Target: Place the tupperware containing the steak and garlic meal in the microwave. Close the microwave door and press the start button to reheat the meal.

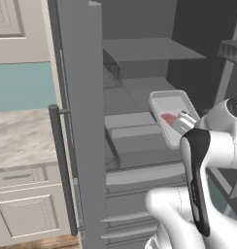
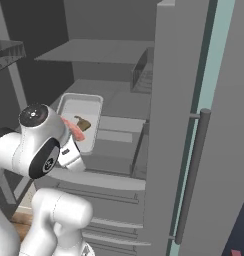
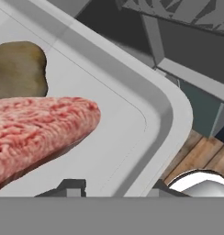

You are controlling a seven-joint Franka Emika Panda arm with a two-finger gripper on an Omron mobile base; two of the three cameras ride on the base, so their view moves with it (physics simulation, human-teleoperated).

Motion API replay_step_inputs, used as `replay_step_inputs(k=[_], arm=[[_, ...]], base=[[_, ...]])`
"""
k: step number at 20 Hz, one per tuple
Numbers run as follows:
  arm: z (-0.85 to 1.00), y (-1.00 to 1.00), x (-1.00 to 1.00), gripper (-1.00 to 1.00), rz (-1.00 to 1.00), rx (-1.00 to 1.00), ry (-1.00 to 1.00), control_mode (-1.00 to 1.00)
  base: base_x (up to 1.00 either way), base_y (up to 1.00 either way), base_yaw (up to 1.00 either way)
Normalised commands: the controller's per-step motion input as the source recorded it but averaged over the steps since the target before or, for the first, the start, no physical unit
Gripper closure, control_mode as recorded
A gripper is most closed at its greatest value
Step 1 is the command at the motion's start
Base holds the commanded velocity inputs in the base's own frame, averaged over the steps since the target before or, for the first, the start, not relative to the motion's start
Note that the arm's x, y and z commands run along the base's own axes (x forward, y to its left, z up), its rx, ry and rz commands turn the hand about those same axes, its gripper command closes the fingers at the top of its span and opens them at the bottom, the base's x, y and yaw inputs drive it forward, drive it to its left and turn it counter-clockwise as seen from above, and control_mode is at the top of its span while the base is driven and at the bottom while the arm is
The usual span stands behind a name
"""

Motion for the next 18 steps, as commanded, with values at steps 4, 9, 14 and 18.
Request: replay_step_inputs(k=[4, 9, 14, 18], arm=[[0.11, 0.00, 0.00, 1.00, 0.00, 0.00, 0.00, -1.00], [0.00, 0.00, 0.00, 1.00, 0.00, 0.00, 0.00, 1.00], [0.00, 0.00, 0.00, 1.00, 0.00, 0.00, 0.00, 1.00], [0.00, 0.00, 0.00, 1.00, 0.00, 0.00, 0.00, 1.00]], base=[[0.00, 0.00, 0.00], [-0.08, 0.00, 0.00], [-0.58, 0.01, 0.08], [-0.72, 0.00, 0.14]])
